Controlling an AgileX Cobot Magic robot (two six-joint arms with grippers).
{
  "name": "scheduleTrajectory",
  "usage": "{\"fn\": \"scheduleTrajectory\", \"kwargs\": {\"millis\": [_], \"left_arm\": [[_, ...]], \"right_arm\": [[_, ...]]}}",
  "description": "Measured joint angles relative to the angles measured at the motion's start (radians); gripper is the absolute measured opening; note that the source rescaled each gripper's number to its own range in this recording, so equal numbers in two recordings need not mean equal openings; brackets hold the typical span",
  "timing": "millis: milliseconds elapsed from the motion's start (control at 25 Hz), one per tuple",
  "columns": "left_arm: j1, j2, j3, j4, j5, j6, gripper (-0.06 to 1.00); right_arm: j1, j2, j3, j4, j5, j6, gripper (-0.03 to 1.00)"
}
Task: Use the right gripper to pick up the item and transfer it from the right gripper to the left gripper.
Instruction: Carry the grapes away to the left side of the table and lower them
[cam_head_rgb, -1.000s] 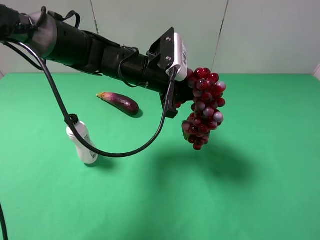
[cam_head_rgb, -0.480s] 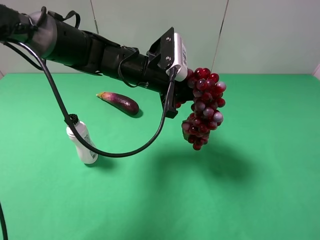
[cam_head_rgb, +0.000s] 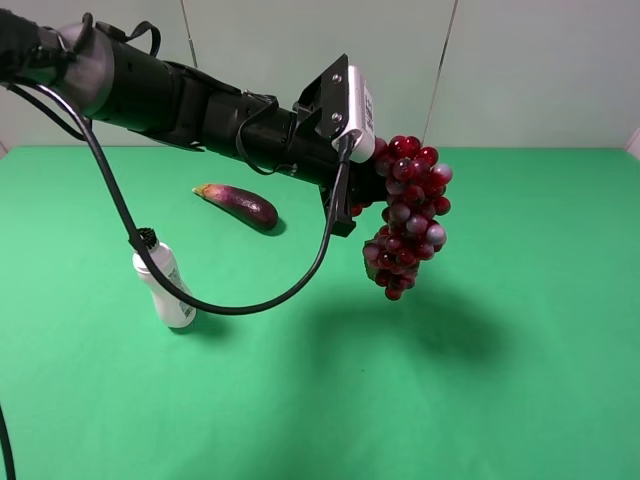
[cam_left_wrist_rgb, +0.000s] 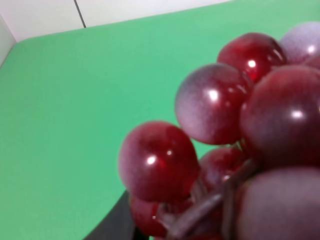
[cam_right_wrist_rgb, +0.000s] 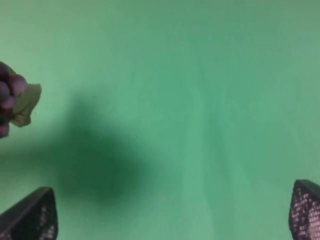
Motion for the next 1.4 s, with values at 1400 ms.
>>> {"fn": "scheduleTrajectory", "kwargs": {"millis": [1400], "left_arm": [[0.000, 0.000, 0.000, 0.000, 0.012, 0.000, 0.01]], "right_arm": [[-0.069, -0.074, 0.000, -0.009, 0.002, 0.006, 1.00]]}}
